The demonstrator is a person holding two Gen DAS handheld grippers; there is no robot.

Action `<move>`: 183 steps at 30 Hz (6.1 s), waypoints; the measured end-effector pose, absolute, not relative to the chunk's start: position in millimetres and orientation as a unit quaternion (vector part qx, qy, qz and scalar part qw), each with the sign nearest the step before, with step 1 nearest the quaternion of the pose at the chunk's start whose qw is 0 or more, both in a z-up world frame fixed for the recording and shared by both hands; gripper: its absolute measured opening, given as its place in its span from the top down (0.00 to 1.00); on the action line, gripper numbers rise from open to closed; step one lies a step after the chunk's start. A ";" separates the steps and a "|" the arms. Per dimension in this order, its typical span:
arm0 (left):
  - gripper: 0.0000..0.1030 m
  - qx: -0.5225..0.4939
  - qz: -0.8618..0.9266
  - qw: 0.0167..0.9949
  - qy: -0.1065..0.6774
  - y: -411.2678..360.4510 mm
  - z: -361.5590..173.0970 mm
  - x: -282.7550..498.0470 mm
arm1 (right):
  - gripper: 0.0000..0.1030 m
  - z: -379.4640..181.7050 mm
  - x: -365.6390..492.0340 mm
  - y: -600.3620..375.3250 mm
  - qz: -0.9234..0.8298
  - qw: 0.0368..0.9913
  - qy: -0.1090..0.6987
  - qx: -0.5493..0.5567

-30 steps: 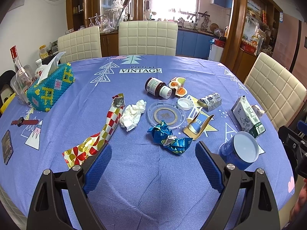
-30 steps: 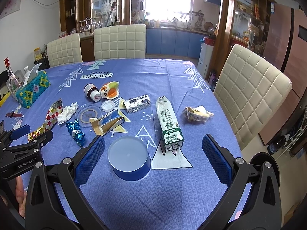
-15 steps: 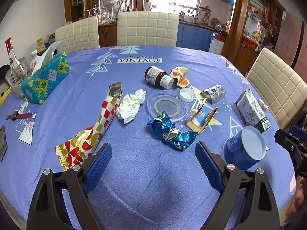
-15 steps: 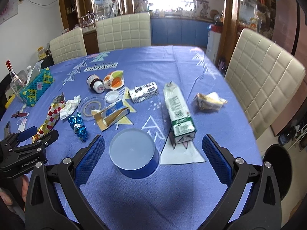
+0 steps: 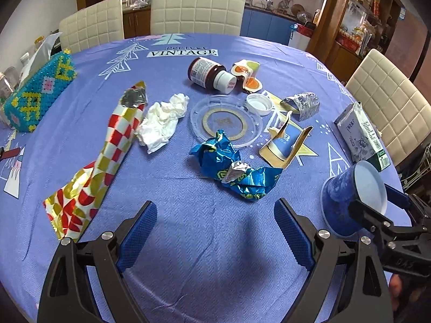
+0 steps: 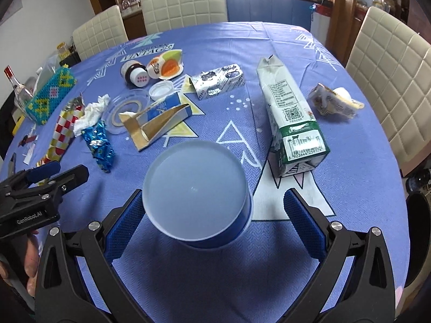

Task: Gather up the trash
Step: 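Grasp the blue paper cup with the right tool while the left tool grasps the blue foil wrapper, then carry both items to the black bin and open the right tool, dropping the cup, then open the left tool over the bin to drop the blue foil wrapper, then grasp the green-and-white milk carton with the left tool while the right tool grasps the yellow snack wrapper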

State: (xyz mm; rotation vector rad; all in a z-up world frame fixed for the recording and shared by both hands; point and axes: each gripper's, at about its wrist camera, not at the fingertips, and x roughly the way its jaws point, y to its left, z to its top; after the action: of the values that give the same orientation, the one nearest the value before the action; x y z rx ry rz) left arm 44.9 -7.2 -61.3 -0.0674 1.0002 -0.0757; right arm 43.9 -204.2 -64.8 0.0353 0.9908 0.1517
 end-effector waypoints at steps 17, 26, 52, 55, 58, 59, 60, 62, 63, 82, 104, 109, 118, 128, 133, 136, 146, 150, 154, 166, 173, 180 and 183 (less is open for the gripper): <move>0.17 -0.014 -0.009 0.865 0.502 -32.0 -82.7 79.9 | 0.26 -68.7 54.6 -221.1 0.081 0.890 0.447 -0.028; 0.77 -0.010 -0.008 0.873 0.488 -32.6 -76.9 75.8 | 0.26 -60.5 44.9 -219.7 0.077 0.897 0.433 -0.037; 0.77 0.055 -0.097 0.889 0.444 -133.8 -40.3 37.4 | 0.26 -16.2 -24.5 -298.3 0.005 0.928 0.371 0.008; 0.77 0.066 -0.109 0.888 0.443 -152.6 -39.9 35.6 | 0.26 -13.8 -31.5 -316.6 -0.011 0.930 0.367 0.019; 0.77 0.076 -0.122 0.886 0.440 -172.9 -39.1 34.4 | 0.26 -13.5 -37.0 -335.4 -0.027 0.930 0.365 0.031; 0.77 0.080 -0.128 0.886 0.439 -181.4 -38.6 33.9 | 0.26 -14.1 -39.0 -341.4 -0.032 0.930 0.365 0.035; 0.77 0.084 -0.133 0.886 0.437 -189.8 -38.0 33.2 | 0.26 -14.1 -40.6 -348.0 -0.037 0.930 0.364 0.039; 0.77 0.091 -0.142 0.885 0.434 -204.6 -37.1 31.4 | 0.26 -14.3 -44.9 -360.1 -0.048 0.929 0.364 0.045; 0.77 0.095 -0.149 0.884 0.433 -214.3 -36.9 30.5 | 0.26 -14.5 -47.1 -366.5 -0.054 0.929 0.364 0.048; 0.77 0.152 -0.246 0.860 0.421 -351.7 -36.3 9.0 | 0.25 -27.5 -95.6 -488.6 -0.174 0.909 0.361 0.114; 0.77 0.194 -0.330 0.831 0.405 -463.5 -32.5 -18.0 | 0.05 -40.8 -133.0 -593.9 -0.326 0.872 0.327 0.160; 0.75 0.199 -0.362 0.812 0.412 -491.5 -35.7 -26.6 | 0.05 -44.1 -147.2 -605.4 -0.343 0.863 0.329 0.169; 0.22 0.169 -0.397 0.825 0.365 -508.2 -20.2 -33.6 | 0.05 -44.6 -164.0 -623.1 -0.360 0.853 0.333 0.180; 0.22 0.156 -0.345 0.845 0.378 -464.1 -18.2 -14.3 | 0.05 -38.4 -147.8 -595.9 -0.309 0.876 0.329 0.170; 0.22 0.126 -0.280 0.866 0.395 -398.0 -20.3 12.4 | 0.05 -38.2 -116.7 -559.9 -0.251 0.891 0.345 0.153; 0.22 0.111 -0.232 0.878 0.403 -356.8 -24.1 28.6 | 0.05 -34.6 -97.6 -528.9 -0.218 0.901 0.349 0.135; 0.22 0.072 -0.087 0.895 0.431 -246.4 -44.4 68.6 | 0.05 -33.5 -40.8 -433.4 -0.134 0.917 0.366 0.082; 0.22 0.063 -0.073 0.887 0.452 -226.1 -59.9 78.3 | 0.05 -35.2 -23.4 -407.3 -0.119 0.917 0.375 0.065; 0.21 0.065 -0.070 0.882 0.461 -220.0 -70.2 84.9 | 0.05 -36.7 -8.3 -395.6 -0.114 0.914 0.385 0.056; 0.35 0.050 -0.065 0.877 0.474 -192.5 -81.9 105.5 | 0.05 -45.1 46.4 -372.3 -0.076 0.908 0.410 0.044; 0.48 0.029 -0.059 0.880 0.470 -167.0 -73.3 114.4 | 0.05 -50.2 92.1 -341.7 -0.027 0.903 0.429 0.025; 0.49 0.028 -0.038 0.894 0.446 -157.9 -59.9 119.9 | 0.12 -53.5 126.5 -321.0 -0.019 0.902 0.432 -0.017; 0.49 0.029 -0.037 0.894 0.445 -158.4 -62.1 122.4 | 0.45 -60.8 137.7 -318.0 -0.011 0.892 0.451 -0.023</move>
State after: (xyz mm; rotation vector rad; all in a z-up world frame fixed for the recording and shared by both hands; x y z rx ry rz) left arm 122.4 -158.4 -62.1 0.0609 0.9227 -0.0772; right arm 137.7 -318.0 -60.8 -0.0470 0.9351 -0.0237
